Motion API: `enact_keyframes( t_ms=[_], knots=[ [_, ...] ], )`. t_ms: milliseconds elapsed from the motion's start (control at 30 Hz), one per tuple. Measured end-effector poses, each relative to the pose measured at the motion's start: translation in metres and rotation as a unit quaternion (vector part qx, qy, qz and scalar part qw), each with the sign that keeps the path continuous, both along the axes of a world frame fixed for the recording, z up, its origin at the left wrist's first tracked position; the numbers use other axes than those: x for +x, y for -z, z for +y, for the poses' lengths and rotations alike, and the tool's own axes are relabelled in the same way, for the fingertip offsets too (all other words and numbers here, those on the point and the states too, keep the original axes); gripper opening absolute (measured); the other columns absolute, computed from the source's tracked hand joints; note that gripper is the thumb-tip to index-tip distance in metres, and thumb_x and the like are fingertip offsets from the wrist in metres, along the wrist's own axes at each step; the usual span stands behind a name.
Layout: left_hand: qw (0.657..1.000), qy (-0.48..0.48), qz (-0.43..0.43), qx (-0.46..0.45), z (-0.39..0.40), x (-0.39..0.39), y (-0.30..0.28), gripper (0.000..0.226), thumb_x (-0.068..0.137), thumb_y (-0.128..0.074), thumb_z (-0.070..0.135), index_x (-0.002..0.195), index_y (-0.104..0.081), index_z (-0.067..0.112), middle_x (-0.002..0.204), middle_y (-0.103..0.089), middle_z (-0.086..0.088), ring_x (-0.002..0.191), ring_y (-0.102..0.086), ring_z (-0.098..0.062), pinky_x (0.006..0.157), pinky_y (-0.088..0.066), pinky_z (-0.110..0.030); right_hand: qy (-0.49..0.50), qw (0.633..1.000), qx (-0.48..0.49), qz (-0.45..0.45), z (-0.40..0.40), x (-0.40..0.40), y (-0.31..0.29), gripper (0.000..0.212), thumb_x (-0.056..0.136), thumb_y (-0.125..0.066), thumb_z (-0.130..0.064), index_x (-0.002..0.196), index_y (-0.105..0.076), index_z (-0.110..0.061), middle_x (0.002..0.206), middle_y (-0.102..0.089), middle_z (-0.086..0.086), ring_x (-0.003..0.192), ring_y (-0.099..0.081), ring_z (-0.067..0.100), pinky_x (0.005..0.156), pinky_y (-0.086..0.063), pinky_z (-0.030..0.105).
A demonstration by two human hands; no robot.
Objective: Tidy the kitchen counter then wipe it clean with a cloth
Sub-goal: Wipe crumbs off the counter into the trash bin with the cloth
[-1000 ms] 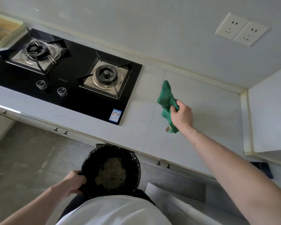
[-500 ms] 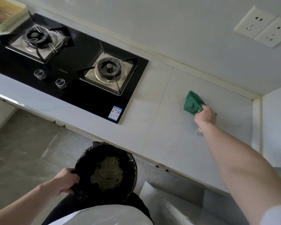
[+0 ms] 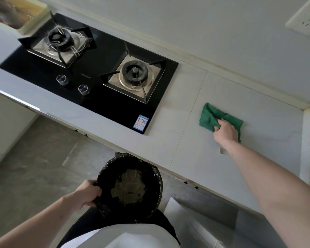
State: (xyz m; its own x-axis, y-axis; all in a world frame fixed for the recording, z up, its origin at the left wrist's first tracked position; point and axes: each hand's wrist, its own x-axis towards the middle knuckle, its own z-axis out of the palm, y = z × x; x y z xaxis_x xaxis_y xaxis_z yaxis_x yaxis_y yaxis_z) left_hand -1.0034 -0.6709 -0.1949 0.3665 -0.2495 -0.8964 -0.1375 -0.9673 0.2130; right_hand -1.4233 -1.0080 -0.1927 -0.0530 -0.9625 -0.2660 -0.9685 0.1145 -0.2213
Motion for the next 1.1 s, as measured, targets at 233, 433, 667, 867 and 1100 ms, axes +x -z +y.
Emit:
enact_keyframes(
  t_ms=[233,433,667,867,1100],
  knots=[
    [1.000,0.024,0.004,-0.008,-0.007,-0.005,-0.014,0.028,0.078,-0.049,-0.007,0.084,-0.072,0.008,0.068,-0.068,-0.012,0.049,-0.068,-0.028,0.048,-0.060,-0.033,-0.075,0.997,0.005,-0.006,0.061,0.048,-0.012,0.041,0.099,-0.057,-0.020,0.140,-0.060,-0.026,0.153,-0.049,-0.003,0.137,-0.049,0.027,0.105,-0.045,0.038],
    [1.000,0.021,0.019,-0.012,-0.002,-0.006,-0.013,0.030,0.077,-0.049,-0.007,0.090,-0.073,0.006,0.072,-0.070,-0.015,0.056,-0.071,-0.031,0.058,-0.064,-0.043,-0.153,0.988,0.018,-0.008,0.119,0.096,-0.012,0.040,0.102,-0.056,-0.020,0.140,-0.058,-0.029,0.152,-0.049,-0.005,0.137,-0.052,0.028,0.096,-0.057,0.039],
    [0.999,0.009,0.032,-0.022,0.002,-0.008,-0.007,0.032,0.078,-0.047,-0.006,0.093,-0.074,0.006,0.077,-0.073,-0.019,0.069,-0.075,-0.039,0.065,-0.064,-0.049,-0.234,0.970,0.050,-0.046,0.185,0.149,-0.027,0.041,0.100,-0.056,-0.024,0.140,-0.058,-0.033,0.149,-0.053,-0.012,0.131,-0.057,0.022,0.107,-0.050,0.037],
    [0.999,0.001,0.027,-0.032,0.007,-0.009,-0.006,0.033,0.081,-0.047,-0.007,0.092,-0.074,0.006,0.074,-0.070,-0.014,0.059,-0.072,-0.031,0.059,-0.064,-0.044,-0.281,0.944,0.133,-0.113,0.249,0.185,-0.040,0.030,0.102,-0.053,-0.022,0.126,-0.065,-0.035,0.102,-0.074,-0.009,0.078,-0.069,0.014,0.063,-0.053,0.029],
    [0.999,0.009,0.021,-0.031,0.011,-0.009,-0.003,0.034,0.080,-0.048,-0.007,0.096,-0.075,0.006,0.071,-0.068,-0.013,0.049,-0.066,-0.026,0.041,-0.054,-0.029,-0.271,0.942,0.115,-0.162,0.242,0.180,-0.054,0.033,0.100,-0.053,-0.026,0.129,-0.062,-0.039,0.105,-0.074,-0.014,0.079,-0.065,0.010,0.066,-0.054,0.025]
  ],
)
